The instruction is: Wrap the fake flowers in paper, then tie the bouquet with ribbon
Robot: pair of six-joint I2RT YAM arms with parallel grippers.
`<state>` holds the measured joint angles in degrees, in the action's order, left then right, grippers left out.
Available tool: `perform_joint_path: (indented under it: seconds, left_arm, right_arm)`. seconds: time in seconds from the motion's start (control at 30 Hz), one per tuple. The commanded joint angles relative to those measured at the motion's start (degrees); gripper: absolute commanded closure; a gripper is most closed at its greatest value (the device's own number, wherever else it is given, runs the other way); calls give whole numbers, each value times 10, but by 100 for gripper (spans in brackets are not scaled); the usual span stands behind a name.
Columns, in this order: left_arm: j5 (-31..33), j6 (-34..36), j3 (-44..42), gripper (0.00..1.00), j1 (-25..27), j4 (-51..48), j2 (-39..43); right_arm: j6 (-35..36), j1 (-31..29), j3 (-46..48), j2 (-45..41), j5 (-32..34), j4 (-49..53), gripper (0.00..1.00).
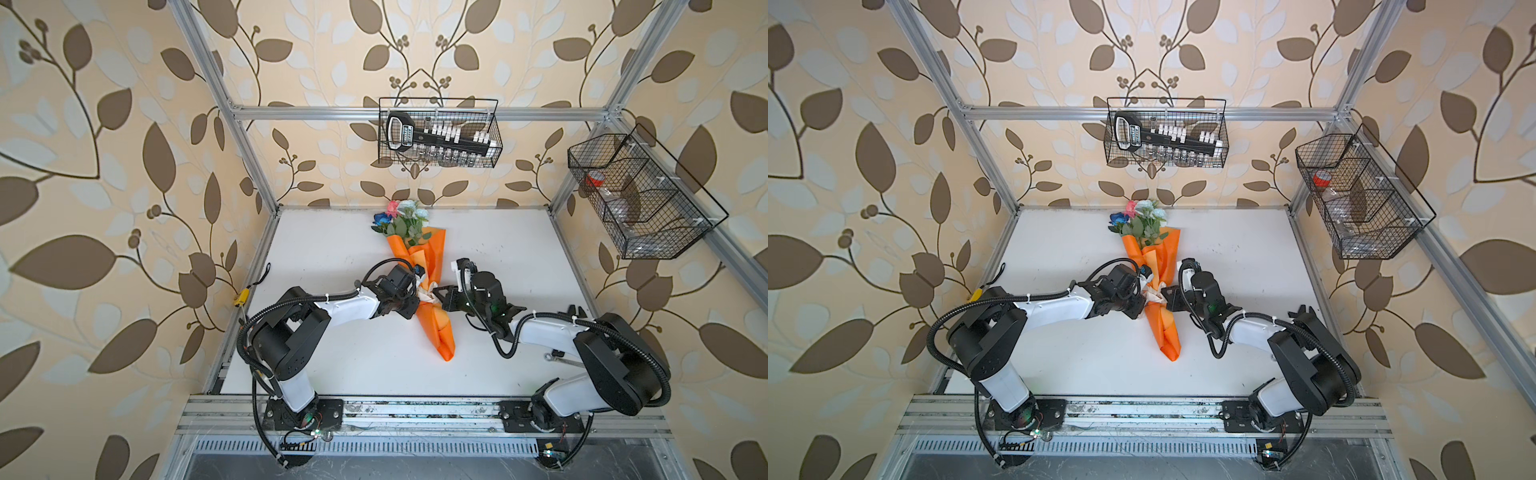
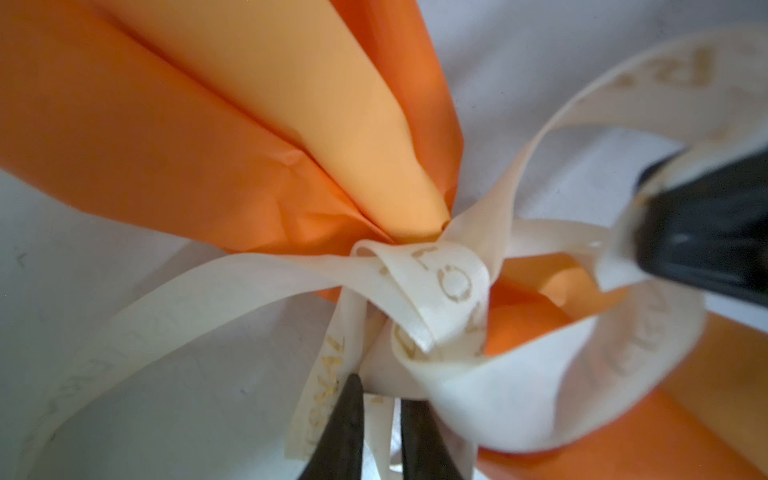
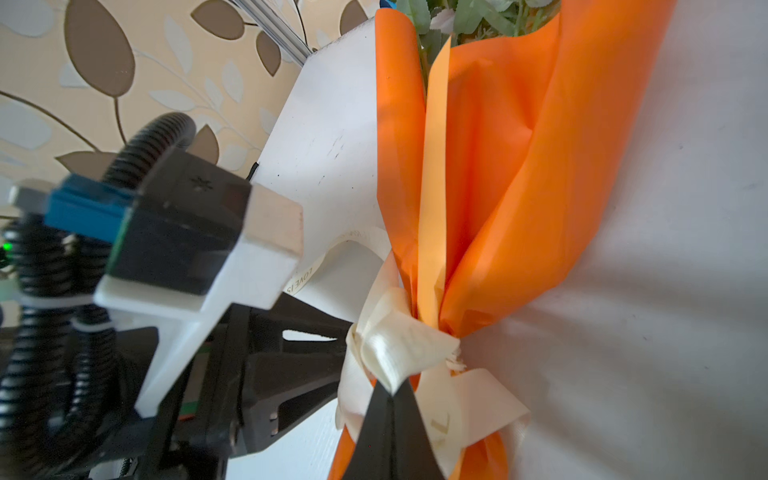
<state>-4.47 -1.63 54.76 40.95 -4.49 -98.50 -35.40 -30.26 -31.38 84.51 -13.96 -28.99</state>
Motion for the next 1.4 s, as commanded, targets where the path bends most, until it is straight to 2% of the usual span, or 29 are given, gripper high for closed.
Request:
perform_joint_path:
  seconds: [0.0, 0.03, 0.07, 0.37, 0.57, 0.8, 1.0, 1.27, 1.33, 1.37]
  left_arm:
    - [-17, 7, 23, 89, 4, 6, -7]
    - [-14, 4, 24, 99, 5, 2, -6]
    - [-5, -2, 25, 100, 4, -4, -4]
    - [64, -57, 3, 100, 4, -82, 63]
    - [61, -104, -2, 100, 4, -128, 89]
    - [56, -114, -5, 100, 4, -120, 84]
    - [77, -139, -4, 100, 1, -132, 101]
    - [27, -139, -5, 100, 1, -110, 88]
    - [34, -144, 3, 100, 1, -116, 80]
    - [49, -149, 12, 96, 1, -129, 75]
  right_arm:
    - [-7, -1, -6, 9, -8, -14, 100]
    - [-7, -1, -5, 8, -7, -14, 100]
    - [-8, -1, -4, 7, -6, -14, 100]
    - [-18, -1, 14, -19, 51, 0, 100]
    - [-28, -1, 13, -18, 92, 33, 100]
    - [-34, 0, 15, -11, 96, 35, 100]
    - [-33, 0, 17, -16, 105, 39, 100]
    - [-25, -1, 2, -2, 81, 36, 100]
    - [-23, -1, -2, 0, 76, 36, 100]
    - [-21, -1, -3, 2, 71, 36, 100]
